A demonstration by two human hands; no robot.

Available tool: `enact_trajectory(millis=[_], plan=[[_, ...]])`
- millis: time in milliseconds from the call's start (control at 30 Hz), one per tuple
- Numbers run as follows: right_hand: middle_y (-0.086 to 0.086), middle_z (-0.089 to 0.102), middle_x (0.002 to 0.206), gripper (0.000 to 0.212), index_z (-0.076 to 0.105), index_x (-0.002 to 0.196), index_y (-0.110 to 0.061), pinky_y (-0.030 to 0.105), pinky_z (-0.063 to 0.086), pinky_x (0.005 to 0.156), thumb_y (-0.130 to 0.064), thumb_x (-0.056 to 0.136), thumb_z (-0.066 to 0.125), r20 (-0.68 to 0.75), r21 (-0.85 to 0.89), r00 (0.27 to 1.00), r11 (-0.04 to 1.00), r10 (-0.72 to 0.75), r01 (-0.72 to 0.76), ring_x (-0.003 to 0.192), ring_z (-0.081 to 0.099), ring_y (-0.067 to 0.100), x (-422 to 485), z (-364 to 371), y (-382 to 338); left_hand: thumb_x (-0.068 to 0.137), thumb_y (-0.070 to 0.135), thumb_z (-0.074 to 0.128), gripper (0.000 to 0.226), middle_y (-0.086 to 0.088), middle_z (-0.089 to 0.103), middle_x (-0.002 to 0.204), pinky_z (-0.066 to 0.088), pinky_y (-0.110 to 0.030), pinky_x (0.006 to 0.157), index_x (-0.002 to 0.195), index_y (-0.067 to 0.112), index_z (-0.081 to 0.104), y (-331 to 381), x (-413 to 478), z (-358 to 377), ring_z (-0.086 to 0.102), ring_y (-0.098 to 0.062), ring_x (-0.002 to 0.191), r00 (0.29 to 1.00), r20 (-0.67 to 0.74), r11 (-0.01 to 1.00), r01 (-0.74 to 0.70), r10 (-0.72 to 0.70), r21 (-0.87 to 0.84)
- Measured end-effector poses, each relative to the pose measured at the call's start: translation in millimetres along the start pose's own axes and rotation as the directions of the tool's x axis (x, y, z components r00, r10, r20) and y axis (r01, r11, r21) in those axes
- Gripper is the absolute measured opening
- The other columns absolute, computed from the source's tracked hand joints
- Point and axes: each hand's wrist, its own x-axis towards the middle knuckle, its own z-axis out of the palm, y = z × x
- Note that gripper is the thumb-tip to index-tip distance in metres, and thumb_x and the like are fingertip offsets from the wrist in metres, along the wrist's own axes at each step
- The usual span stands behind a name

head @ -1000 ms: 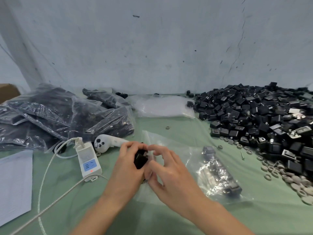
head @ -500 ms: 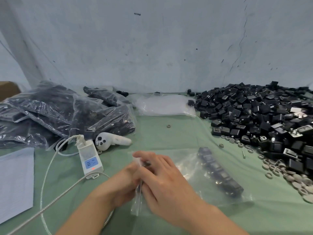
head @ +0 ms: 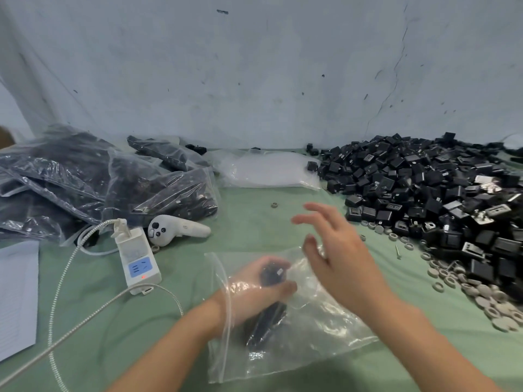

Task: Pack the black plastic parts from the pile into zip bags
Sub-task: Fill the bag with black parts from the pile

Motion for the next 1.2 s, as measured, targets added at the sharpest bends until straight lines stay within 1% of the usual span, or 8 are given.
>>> enact_trajectory(millis=[200, 300, 467, 600, 700, 967, 1067, 1200], plan=[[0.001, 0.037, 0.153, 0.053, 0.035, 0.150, -0.027, 0.041, 0.037, 0.110, -0.045, 0.101, 0.044, 0.230, -0.140, 0.822, 0.853, 0.521, -0.502, 0.131, 0.046, 0.023, -1.9, -7.6, 71.8, 0.076, 0.055, 0.070, 0.042, 0.014, 0.072, 0.109, 0.058, -0.031, 0.086, 0.116, 0.042, 0.062, 20.0, -8.8, -1.4, 0.071, -0.008, 0.096, 0.981, 0.043, 0.975, 0.184, -0.191, 0.124], [0.002, 0.042, 0.150, 0.055, 0.038, 0.148, -0.028, 0.037, 0.038, 0.106, -0.047, 0.098, 0.049, 0.267, -0.112, 0.817, 0.858, 0.512, -0.501, 0.133, 0.044, 0.023, 1.7, -2.6, 76.0, 0.081, 0.049, 0.060, 0.032, 0.010, 0.073, 0.104, 0.057, -0.036, 0.090, 0.112, 0.045, 0.064, 23.6, -11.9, -2.0, 0.071, -0.013, 0.096, 0.975, 0.036, 0.967, 0.212, -0.218, 0.139], [-0.001, 0.046, 0.144, 0.052, 0.044, 0.143, -0.032, 0.035, 0.041, 0.102, -0.047, 0.094, 0.057, 0.288, -0.202, 0.830, 0.877, 0.478, -0.435, 0.127, 0.049, 0.020, 4.4, 3.0, 79.7, 0.094, 0.036, 0.051, 0.019, 0.005, 0.075, 0.087, 0.052, -0.021, 0.062, 0.107, 0.043, 0.063, 17.8, -9.9, -8.2, 0.066, -0.004, 0.064, 0.977, -0.003, 0.947, 0.206, -0.212, 0.247], [-0.002, 0.047, 0.143, 0.047, 0.047, 0.141, -0.032, 0.039, 0.041, 0.104, -0.044, 0.096, 0.055, 0.276, -0.229, 0.841, 0.882, 0.465, -0.413, 0.126, 0.050, 0.021, 3.4, 6.3, 81.2, 0.098, 0.034, 0.051, 0.020, 0.033, 0.055, 0.106, 0.040, -0.002, 0.086, 0.099, 0.053, 0.057, 7.5, -10.4, -12.1, 0.053, 0.016, 0.099, 0.995, -0.056, 0.835, 0.102, -0.085, 0.541], [-0.001, 0.047, 0.145, 0.044, 0.046, 0.142, -0.031, 0.041, 0.039, 0.107, -0.039, 0.100, 0.049, 0.261, -0.223, 0.851, 0.886, 0.457, -0.407, 0.128, 0.048, 0.021, 1.6, 8.3, 82.0, 0.099, 0.032, 0.051, 0.030, 0.036, 0.057, 0.102, 0.031, 0.008, 0.079, 0.100, 0.062, 0.053, 11.5, -14.3, -12.4, 0.049, 0.019, 0.102, 0.997, -0.069, 0.791, 0.070, -0.036, 0.608], [-0.006, 0.030, 0.160, 0.045, 0.042, 0.148, -0.033, 0.040, 0.028, 0.117, -0.042, 0.104, 0.036, 0.225, -0.176, 0.903, 0.927, 0.367, -0.333, 0.144, 0.033, 0.017, -0.1, 6.7, 84.6, 0.103, 0.030, 0.044, 0.020, 0.017, 0.060, 0.110, 0.039, -0.013, 0.097, 0.111, 0.030, 0.063, 29.5, -23.3, -17.8, 0.055, -0.001, 0.101, 0.999, -0.042, 0.658, 0.017, 0.023, 0.753], [-0.009, 0.020, 0.164, 0.049, 0.037, 0.150, -0.037, 0.043, 0.019, 0.122, -0.049, 0.104, 0.031, 0.281, -0.189, 0.910, 0.948, 0.303, -0.257, 0.151, 0.020, 0.015, -0.3, 8.9, 86.0, 0.100, 0.033, 0.048, 0.019, 0.015, 0.061, 0.109, 0.034, -0.006, 0.091, 0.108, 0.033, 0.066, 31.6, -23.9, -18.0, 0.054, 0.003, 0.101, 0.995, -0.015, 0.678, -0.054, 0.096, 0.733], [-0.009, 0.003, 0.167, 0.059, 0.021, 0.157, -0.034, 0.043, 0.009, 0.125, -0.057, 0.103, 0.024, 0.432, -0.234, 0.844, 0.944, 0.317, -0.235, 0.154, 0.001, 0.014, -4.4, 18.5, 92.5, 0.097, 0.058, 0.033, 0.048, 0.011, 0.053, 0.131, 0.030, -0.021, 0.109, 0.129, 0.036, 0.062, 22.0, -19.4, -10.6, 0.044, -0.004, 0.121, 0.992, 0.091, 0.595, -0.123, 0.083, 0.795]])
